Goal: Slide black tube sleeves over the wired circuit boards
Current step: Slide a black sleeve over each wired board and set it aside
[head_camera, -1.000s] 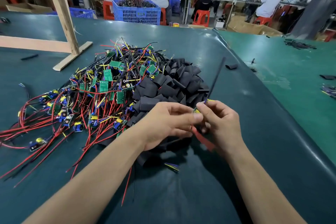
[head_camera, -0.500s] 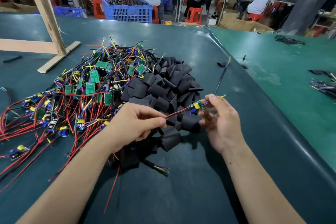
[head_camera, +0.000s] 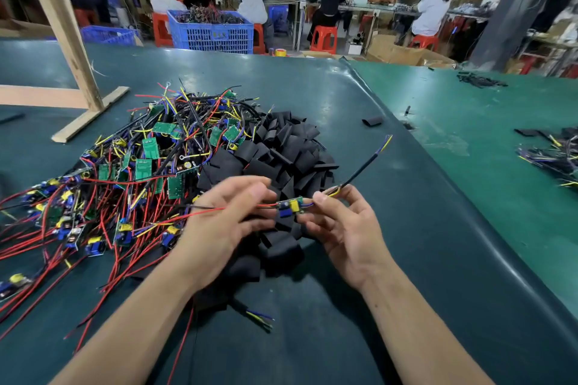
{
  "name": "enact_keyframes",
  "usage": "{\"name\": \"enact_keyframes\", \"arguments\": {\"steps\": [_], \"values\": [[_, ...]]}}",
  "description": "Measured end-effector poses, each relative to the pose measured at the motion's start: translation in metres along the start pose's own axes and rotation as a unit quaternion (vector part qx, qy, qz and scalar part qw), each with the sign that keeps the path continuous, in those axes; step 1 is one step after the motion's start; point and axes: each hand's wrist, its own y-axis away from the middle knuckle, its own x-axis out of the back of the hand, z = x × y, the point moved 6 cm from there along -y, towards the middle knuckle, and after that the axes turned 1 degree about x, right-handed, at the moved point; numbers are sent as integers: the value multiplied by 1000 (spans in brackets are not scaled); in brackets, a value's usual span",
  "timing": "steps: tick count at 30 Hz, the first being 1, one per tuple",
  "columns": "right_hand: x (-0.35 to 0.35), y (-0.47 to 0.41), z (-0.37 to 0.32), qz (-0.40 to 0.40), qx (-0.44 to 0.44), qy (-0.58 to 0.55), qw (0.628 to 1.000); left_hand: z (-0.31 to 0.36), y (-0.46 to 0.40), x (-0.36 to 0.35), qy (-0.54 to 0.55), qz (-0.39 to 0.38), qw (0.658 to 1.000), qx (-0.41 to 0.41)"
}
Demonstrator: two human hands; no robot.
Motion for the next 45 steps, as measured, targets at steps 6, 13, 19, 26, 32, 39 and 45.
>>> {"name": "enact_keyframes", "arguments": {"steps": [6,13,19,26,32,39,45], "values": [[-14,5,8,-70,16,3,997,-2,11,-19,-217,-27,970,-108],[-10,3,5,-10,45,75,996,7,8,-8,-203,48,972,-108],[-7,5,-2,2,91,164,982,4,5,0,-179,41,980,-84],[-8,6,-5,-9,116,133,984,1,1,1,-53,25,997,-41],[-4,6,-11,-12,130,133,982,-1,0,0,-82,-2,995,-48],[-2,8,-9,20,138,199,970,2,-2,5,-166,27,984,-64],[2,7,-9,34,126,160,978,2,-4,4,38,35,998,-38]]}}
